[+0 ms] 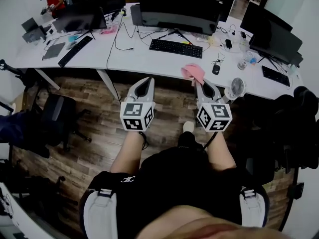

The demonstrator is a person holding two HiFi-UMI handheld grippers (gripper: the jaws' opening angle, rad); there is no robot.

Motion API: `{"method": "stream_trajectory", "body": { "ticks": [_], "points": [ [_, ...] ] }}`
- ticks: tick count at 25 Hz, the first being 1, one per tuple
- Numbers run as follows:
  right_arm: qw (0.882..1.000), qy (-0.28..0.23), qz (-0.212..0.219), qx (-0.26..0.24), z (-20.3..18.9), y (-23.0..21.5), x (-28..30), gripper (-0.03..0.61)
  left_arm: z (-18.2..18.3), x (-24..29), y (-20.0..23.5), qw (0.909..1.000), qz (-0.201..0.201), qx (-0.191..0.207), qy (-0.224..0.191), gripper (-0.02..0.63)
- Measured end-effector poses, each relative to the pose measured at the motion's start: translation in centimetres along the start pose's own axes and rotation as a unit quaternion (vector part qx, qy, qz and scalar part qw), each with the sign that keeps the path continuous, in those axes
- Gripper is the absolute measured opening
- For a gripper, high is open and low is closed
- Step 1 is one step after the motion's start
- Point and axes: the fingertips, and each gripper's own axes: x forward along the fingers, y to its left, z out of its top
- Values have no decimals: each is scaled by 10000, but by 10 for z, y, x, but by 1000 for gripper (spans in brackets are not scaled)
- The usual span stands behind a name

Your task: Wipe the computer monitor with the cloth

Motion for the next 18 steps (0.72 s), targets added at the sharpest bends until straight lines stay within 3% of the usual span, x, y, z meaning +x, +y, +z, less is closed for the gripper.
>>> {"method": "stream_trajectory", "body": {
  "ticks": [9, 18],
  "points": [
    [9999, -109, -68, 79, -2, -51, 50, 12, -1, 69, 10, 10000, 44, 84, 30, 53],
    [9991, -293, -194, 251, 2, -159, 147, 12, 13, 210, 22, 9996, 167, 207, -30, 52]
  ]
}}
